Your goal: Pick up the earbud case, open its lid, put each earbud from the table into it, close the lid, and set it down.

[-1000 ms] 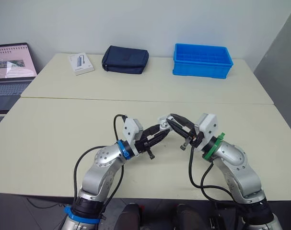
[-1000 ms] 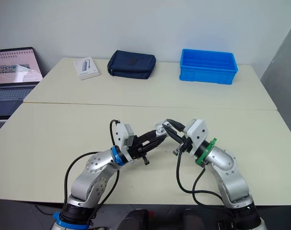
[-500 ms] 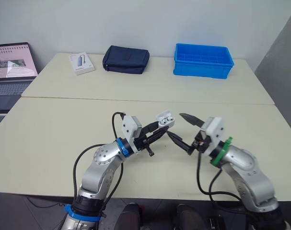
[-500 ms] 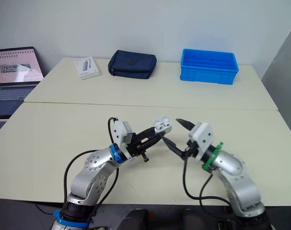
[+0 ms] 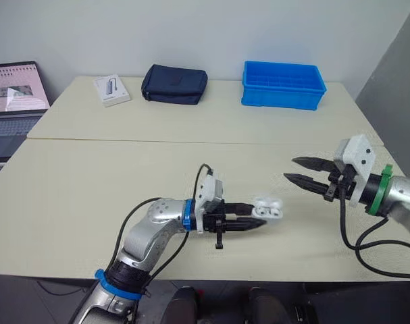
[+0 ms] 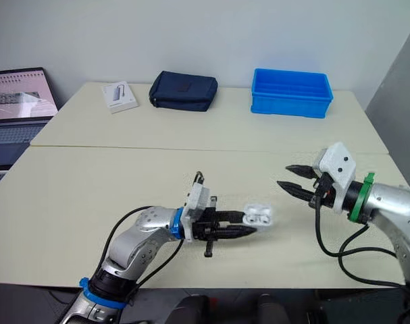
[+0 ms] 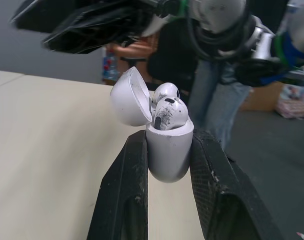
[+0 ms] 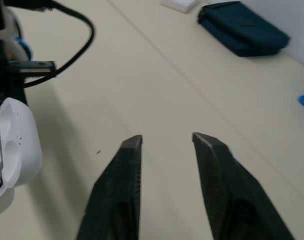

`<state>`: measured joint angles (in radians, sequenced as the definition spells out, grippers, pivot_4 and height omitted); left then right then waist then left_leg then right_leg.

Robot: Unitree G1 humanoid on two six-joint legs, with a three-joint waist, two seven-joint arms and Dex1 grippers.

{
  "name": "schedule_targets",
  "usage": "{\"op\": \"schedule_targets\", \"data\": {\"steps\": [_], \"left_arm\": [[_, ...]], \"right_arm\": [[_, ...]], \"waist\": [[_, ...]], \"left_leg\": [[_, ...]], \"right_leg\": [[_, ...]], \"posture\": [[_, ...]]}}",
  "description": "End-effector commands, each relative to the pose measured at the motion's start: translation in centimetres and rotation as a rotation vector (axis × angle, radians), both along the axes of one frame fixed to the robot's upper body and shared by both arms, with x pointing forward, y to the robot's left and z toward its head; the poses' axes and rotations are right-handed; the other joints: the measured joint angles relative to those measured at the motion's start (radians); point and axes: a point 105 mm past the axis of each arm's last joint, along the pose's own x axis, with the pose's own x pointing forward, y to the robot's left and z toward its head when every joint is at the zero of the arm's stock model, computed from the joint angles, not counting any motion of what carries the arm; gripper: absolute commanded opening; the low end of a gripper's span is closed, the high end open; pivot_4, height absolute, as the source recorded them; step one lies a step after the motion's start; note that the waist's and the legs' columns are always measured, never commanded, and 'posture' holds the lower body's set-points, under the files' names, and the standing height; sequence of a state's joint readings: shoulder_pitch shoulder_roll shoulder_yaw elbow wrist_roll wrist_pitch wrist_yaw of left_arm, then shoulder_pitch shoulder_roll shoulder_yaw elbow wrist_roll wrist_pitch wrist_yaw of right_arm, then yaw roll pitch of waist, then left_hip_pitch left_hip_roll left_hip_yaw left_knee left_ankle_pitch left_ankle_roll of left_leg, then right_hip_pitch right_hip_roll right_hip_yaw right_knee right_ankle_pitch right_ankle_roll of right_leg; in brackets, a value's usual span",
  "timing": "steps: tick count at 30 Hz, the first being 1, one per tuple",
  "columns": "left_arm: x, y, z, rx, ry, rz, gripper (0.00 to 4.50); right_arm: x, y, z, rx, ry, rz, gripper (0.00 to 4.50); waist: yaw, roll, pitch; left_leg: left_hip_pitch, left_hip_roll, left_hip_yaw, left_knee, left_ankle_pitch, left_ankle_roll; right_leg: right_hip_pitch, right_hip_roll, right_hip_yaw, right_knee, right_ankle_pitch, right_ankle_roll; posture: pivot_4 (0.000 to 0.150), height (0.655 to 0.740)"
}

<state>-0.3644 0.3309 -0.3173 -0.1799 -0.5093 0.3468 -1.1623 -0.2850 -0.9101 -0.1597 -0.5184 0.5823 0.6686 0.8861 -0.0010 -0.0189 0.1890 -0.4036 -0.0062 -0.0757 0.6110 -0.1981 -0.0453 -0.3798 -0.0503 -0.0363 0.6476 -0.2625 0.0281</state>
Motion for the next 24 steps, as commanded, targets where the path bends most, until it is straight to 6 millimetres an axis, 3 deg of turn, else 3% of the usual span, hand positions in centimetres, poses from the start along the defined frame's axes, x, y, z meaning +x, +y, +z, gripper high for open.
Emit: {"op": "schedule_targets", "data": {"steps": [1,2,9,17,24], "left_arm": [[-0.5,-0.6,0.7,-0.022,-0.014,-0.060,0.79],[-0.4,-0.7,0.7,-0.021,-0.016,-0.061,0.79],[0.2,-0.5,0.4,-0.015,-0.017,-0.032,0.79],[0.5,-0.4,0.1,-0.012,-0.007,-0.013,0.79],[1.4,-0.5,0.2,-0.020,0.067,0.046,0.79]], "right_arm": [[-1.0,0.9,-0.2,-0.055,0.081,0.143,0.35],[-1.3,1.1,-0.4,-0.073,0.112,0.183,0.02],[-3.3,2.5,-0.4,-0.083,0.209,0.336,0.00],[-5.0,2.7,-0.9,-0.083,0.277,0.377,0.00],[-4.5,2.5,-1.7,-0.079,0.266,0.321,0.00]], "waist": [[0.000,0.000,0.000],[0.000,0.000,0.000],[0.001,0.000,0.000],[0.002,0.000,0.000],[0.001,0.000,0.000]], "left_leg": [[0.000,0.000,0.000,0.000,0.000,0.000],[0.000,0.000,0.000,0.000,0.000,0.000],[-0.001,0.000,-0.001,0.000,0.000,0.000],[-0.001,0.000,-0.001,0.001,0.000,0.000],[-0.001,0.000,-0.001,0.001,0.000,0.000]], "right_leg": [[0.000,0.000,0.000,0.000,0.000,0.000],[0.000,0.000,0.000,0.000,0.000,0.000],[0.000,0.000,0.000,0.000,0.000,0.000],[0.000,0.000,0.000,0.000,0.000,0.000],[0.000,0.000,0.000,0.000,0.000,0.000]], "posture": [[0.150,0.7400],[0.150,0.7400],[0.150,0.7400],[0.150,0.7400],[0.150,0.7400]]}}
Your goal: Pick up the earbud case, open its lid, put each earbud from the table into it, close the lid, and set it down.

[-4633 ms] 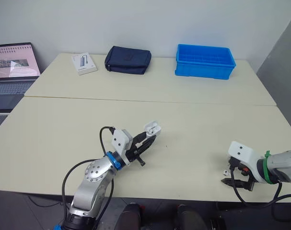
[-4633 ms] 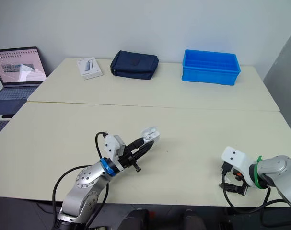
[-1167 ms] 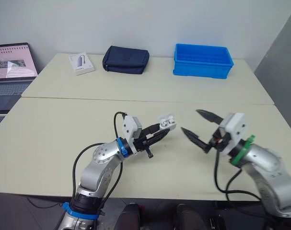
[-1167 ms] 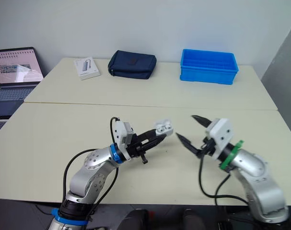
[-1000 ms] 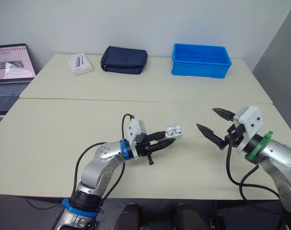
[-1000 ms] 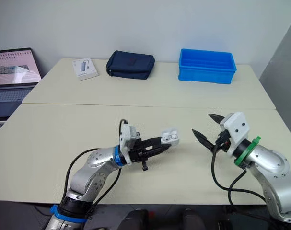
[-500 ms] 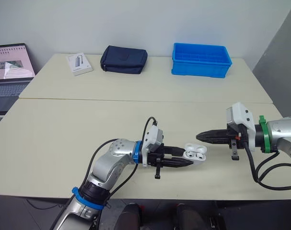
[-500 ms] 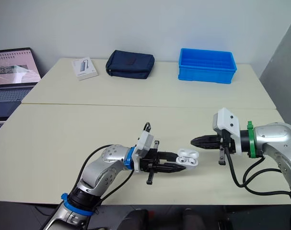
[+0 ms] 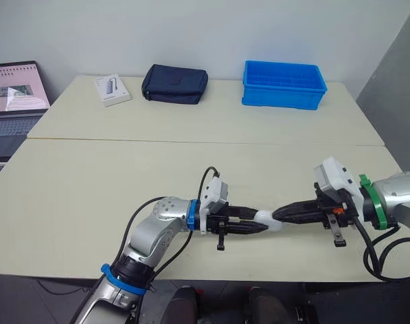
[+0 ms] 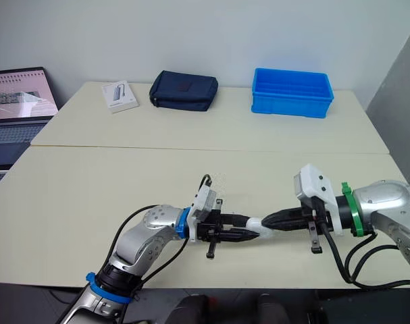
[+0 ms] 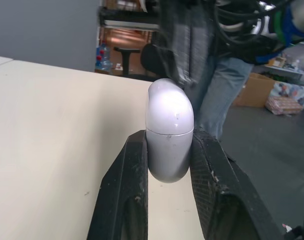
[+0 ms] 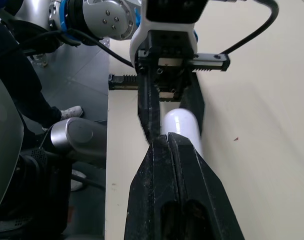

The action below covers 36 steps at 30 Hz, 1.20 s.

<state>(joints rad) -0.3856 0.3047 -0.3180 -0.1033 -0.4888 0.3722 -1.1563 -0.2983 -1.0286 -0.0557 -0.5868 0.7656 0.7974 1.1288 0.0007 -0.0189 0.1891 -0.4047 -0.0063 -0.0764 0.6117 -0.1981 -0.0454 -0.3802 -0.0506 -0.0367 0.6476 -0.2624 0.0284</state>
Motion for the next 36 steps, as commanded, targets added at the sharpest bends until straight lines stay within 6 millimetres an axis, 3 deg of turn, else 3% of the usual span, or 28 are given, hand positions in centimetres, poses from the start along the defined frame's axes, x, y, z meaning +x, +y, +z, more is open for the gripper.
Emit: {"op": "schedule_targets", "data": {"steps": [1,7,14,17,25,27,31,33,36], "left_arm": [[1.2,-0.1,0.9,-0.024,0.107,0.064,0.79],[5.7,1.0,-1.8,0.136,0.511,0.286,0.79],[7.7,3.0,-3.7,0.252,0.692,0.371,0.79],[7.7,3.9,-4.0,0.296,0.692,0.368,1.69],[7.3,9.7,-4.7,0.450,0.517,0.454,4.23],[6.9,11.6,-4.1,0.480,0.412,0.479,4.47],[6.3,14.9,-2.3,0.495,0.183,0.521,4.50],[4.6,16.5,-1.9,0.583,0.021,0.461,4.50],[2.5,18.2,-0.8,0.635,-0.076,0.421,4.50]], "right_arm": [[1.4,-0.3,0.8,0.005,-0.094,-0.077,0.00],[3.7,-0.8,0.4,0.013,-0.205,-0.233,0.00],[3.9,-0.1,-0.6,-0.008,-0.228,-0.257,0.00],[4.0,-0.1,-0.5,-0.006,-0.239,-0.257,0.00],[4.1,-0.6,-0.3,-0.015,-0.241,-0.233,0.00],[4.4,-0.8,-0.1,-0.030,-0.281,-0.232,0.00],[4.0,-1.5,0.1,-0.076,-0.302,-0.173,1.21],[3.8,-2.3,0.3,-0.109,-0.301,-0.150,1.97],[4.4,-3.4,1.3,-0.127,-0.351,-0.153,3.08]], "waist": [[0.000,0.000,0.000],[-0.002,0.000,0.000],[-0.004,0.000,0.000],[-0.004,0.000,0.000],[-0.010,0.000,0.000],[-0.017,0.000,0.000],[-0.026,0.000,0.000],[-0.027,0.000,0.000],[-0.025,0.000,0.000]], "left_leg": [[0.000,0.000,0.000,0.000,0.000,0.000],[0.000,0.000,-0.001,0.002,0.000,0.000],[-0.006,-0.001,-0.001,0.001,0.000,0.000],[-0.006,0.000,-0.001,0.001,0.000,0.000],[-0.003,0.001,0.000,0.001,0.000,0.000],[-0.002,0.001,0.001,0.001,0.000,0.000],[0.001,0.002,0.003,0.000,0.000,0.000],[0.001,0.002,0.002,-0.001,0.000,0.000],[0.001,0.005,0.002,-0.002,0.000,0.000]], "right_leg": [[0.000,0.000,0.000,0.000,0.000,0.000],[0.000,0.000,-0.001,0.001,0.001,0.001],[-0.006,0.000,-0.001,0.002,0.000,0.002],[-0.007,0.000,0.000,0.002,0.000,0.002],[-0.006,0.001,0.001,0.006,0.000,0.002],[-0.007,0.001,0.002,0.008,0.000,0.001],[-0.007,0.000,0.004,0.011,-0.003,-0.004],[-0.007,0.000,0.004,0.011,-0.003,-0.005],[-0.008,-0.002,0.004,0.011,-0.005,-0.007]], "posture": [[0.150,0.7400],[0.150,0.7400],[0.150,0.7400],[0.150,0.7400],[0.150,0.7400],[0.150,0.7400],[0.150,0.7400],[0.150,0.7400],[0.150,0.7400]]}}
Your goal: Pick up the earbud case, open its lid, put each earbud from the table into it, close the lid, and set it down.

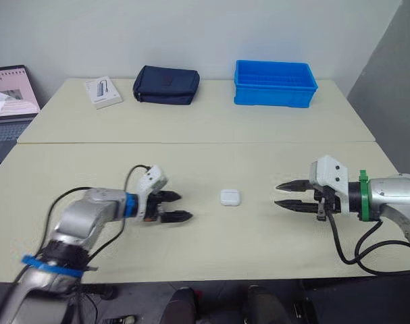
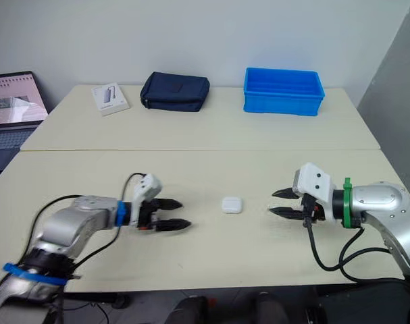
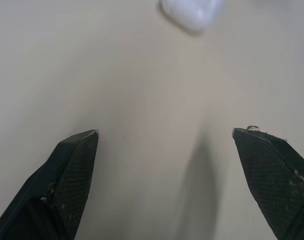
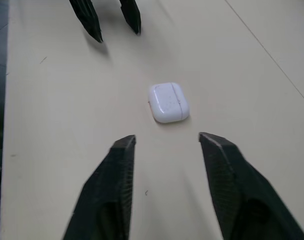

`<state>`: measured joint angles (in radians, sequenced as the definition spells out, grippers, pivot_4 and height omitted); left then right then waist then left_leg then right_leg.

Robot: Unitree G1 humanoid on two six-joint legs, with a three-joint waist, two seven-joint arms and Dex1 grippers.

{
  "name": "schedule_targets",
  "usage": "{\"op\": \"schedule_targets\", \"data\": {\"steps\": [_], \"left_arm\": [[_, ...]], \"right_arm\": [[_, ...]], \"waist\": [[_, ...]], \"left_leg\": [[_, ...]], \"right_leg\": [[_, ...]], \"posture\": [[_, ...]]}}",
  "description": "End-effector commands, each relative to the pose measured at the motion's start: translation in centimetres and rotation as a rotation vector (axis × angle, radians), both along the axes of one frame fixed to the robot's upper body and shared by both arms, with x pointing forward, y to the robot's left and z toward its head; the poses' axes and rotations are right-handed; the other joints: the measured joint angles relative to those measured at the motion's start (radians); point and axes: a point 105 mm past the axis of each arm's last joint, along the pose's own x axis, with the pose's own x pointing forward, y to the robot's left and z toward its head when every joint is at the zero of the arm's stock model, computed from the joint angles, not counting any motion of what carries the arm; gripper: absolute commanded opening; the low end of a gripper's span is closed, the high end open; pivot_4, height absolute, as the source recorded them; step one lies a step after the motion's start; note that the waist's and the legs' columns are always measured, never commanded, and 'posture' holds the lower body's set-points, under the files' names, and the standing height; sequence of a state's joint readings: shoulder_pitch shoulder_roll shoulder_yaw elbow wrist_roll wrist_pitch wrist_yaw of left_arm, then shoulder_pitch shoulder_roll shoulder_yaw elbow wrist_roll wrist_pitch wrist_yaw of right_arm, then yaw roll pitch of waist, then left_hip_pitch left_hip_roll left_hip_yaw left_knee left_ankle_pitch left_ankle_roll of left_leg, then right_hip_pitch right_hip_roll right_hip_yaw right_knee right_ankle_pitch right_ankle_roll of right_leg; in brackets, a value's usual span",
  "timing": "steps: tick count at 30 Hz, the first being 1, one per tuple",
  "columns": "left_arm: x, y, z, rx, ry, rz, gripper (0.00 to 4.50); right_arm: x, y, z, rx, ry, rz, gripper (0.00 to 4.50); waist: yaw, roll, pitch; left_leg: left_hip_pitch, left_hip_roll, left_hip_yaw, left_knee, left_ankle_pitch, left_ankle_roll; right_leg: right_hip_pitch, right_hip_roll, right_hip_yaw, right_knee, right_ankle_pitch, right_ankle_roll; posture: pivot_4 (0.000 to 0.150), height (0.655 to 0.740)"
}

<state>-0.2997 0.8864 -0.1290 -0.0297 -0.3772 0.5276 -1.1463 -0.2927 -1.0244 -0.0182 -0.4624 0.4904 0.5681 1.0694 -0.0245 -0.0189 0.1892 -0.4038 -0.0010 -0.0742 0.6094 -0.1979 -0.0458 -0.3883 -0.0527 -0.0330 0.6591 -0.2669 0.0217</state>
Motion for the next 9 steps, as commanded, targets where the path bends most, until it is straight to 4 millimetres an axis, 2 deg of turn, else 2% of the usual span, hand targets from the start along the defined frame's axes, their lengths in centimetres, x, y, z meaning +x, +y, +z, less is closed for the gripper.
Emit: {"op": "schedule_targets", "data": {"steps": [1,2,5,9], "left_arm": [[-1.8,0.5,3.1,0.036,-0.144,-0.125,4.50],[-2.2,0.6,3.6,0.028,-0.161,-0.129,4.50],[-3.2,0.6,5.1,0.005,-0.172,-0.138,4.50],[-3.8,-0.2,6.4,-0.038,-0.179,-0.157,4.50]], "right_arm": [[0.6,-1.2,2.1,-0.024,-0.115,0.015,3.47],[0.6,-1.4,2.2,-0.035,-0.122,0.032,3.79],[0.6,-1.7,2.2,-0.056,-0.133,0.083,3.79],[0.8,-0.9,2.1,-0.046,-0.146,0.133,3.79]], "waist": [[0.001,0.000,0.000],[0.002,0.000,0.000],[0.014,0.000,0.000],[0.019,0.000,0.000]], "left_leg": [[0.000,0.001,0.000,0.000,0.000,0.000],[-0.001,0.000,0.000,0.000,0.000,0.000],[-0.001,0.000,0.001,0.001,0.000,0.000],[-0.001,0.000,0.001,0.001,0.000,0.000]], "right_leg": [[0.000,-0.001,0.000,0.000,0.000,0.000],[0.000,-0.001,0.000,-0.001,0.000,0.000],[0.000,-0.002,0.000,-0.002,0.000,0.000],[0.000,-0.002,-0.001,-0.001,0.000,0.001]], "posture": [[0.150,0.7400],[0.150,0.7400],[0.150,0.7400],[0.150,0.7400]]}}
